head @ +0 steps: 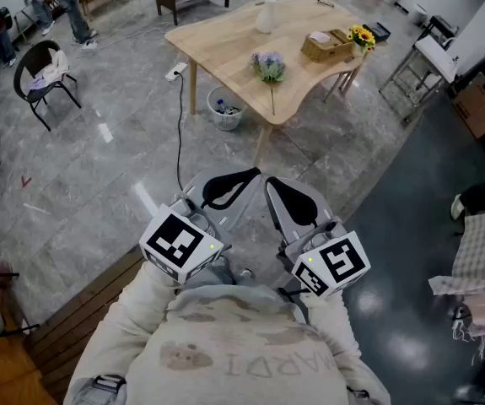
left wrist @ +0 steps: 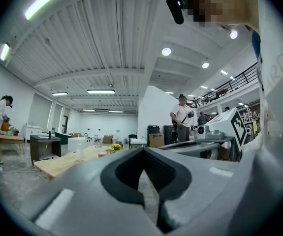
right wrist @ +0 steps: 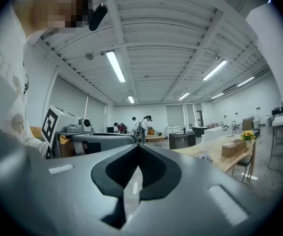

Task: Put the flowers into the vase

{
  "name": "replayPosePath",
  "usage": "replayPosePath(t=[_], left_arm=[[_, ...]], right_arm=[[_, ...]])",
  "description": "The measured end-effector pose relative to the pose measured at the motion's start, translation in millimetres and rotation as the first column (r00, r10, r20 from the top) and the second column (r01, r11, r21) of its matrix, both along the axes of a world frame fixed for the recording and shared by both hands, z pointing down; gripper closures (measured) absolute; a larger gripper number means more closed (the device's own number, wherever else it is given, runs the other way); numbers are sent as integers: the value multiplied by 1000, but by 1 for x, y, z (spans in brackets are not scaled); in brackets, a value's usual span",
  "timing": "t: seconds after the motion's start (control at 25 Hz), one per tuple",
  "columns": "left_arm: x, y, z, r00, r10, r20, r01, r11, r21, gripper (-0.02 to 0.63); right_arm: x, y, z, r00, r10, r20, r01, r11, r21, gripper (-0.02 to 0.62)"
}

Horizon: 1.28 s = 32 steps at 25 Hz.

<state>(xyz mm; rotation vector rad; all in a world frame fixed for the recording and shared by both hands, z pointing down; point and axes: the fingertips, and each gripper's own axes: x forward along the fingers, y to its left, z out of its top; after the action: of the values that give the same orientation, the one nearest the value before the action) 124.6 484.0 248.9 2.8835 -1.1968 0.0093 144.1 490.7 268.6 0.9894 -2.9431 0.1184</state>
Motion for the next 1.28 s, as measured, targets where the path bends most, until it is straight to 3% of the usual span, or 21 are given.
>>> replayPosePath(t=[0.48,0.72,0.92,1.28], left_arm=[[-5,-9,11,1000,28,6,-28,1000,2,605],[-13,-20,18,999,51,6,-51,999,-1,605],[-21,-34,25,996,72,44,-73,997,23,604],[-9,-71,39,996,91,9,-91,996,-16,606]], right_arm=[[-7,-7,5,1000,18,-11,-18,1000,-6,571],[-10,-22,9,997,82,14,-82,997,14,569],[-16,-31,14,995,100,1,-100,995,20,569],[18,-67,26,983,177,40,-176,984,-26,568]])
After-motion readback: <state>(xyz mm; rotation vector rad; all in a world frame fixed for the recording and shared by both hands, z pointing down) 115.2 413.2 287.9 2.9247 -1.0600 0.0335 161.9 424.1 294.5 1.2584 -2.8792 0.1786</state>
